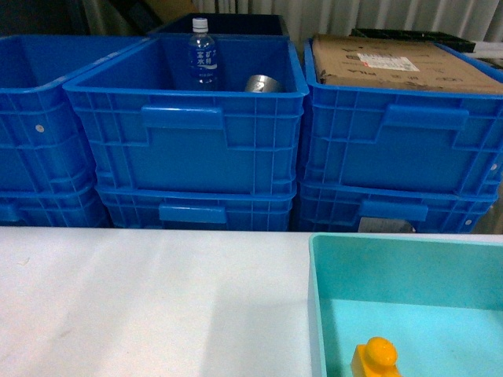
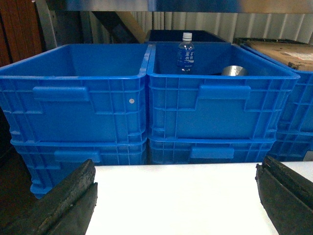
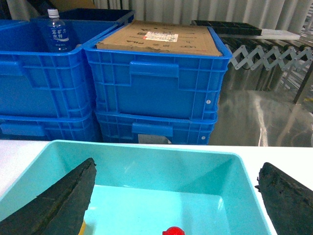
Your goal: Pick red block from blue box to shelf
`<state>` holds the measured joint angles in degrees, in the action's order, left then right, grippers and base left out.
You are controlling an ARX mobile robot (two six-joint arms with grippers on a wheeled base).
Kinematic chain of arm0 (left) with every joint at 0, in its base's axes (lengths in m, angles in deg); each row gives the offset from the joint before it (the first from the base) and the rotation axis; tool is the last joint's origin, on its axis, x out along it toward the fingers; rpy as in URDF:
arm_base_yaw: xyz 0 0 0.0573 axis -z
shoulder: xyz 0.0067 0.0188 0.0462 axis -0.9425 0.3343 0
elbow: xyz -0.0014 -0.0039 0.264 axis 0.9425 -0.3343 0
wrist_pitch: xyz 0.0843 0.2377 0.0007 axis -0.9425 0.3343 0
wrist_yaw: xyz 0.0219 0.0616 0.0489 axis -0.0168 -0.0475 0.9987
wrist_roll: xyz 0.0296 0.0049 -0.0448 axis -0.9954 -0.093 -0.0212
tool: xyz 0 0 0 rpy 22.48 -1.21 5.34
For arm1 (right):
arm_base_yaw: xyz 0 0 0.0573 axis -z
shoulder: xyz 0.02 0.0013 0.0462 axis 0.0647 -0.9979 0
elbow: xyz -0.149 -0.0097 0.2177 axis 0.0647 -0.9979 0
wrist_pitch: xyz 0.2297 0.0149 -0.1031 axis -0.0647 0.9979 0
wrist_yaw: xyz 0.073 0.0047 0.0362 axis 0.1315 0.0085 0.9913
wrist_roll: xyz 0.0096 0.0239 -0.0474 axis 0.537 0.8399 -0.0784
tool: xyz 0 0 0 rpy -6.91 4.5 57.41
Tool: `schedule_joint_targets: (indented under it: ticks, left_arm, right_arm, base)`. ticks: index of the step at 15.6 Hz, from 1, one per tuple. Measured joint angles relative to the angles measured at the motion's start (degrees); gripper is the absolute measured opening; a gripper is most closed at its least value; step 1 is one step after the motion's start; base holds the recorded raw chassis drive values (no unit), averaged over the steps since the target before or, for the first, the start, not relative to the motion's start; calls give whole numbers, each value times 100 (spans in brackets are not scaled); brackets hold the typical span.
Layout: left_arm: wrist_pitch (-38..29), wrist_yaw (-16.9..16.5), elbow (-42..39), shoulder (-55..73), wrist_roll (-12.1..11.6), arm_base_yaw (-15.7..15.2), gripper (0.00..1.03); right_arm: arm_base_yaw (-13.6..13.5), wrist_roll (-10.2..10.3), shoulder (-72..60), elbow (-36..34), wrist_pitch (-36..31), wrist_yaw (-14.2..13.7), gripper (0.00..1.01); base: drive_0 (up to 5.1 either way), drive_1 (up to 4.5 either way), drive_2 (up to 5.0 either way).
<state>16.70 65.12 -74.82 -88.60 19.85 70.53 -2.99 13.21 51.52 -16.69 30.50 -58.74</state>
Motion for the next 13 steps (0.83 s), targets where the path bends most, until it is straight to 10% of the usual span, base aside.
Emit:
schedule_joint_targets:
  ticks: [13]
  left_arm:
    - [0, 0, 0, 0, 0, 0, 98]
  right_arm:
    - [0, 0, 0, 0, 0, -2, 98]
  base:
    - [0, 0, 0]
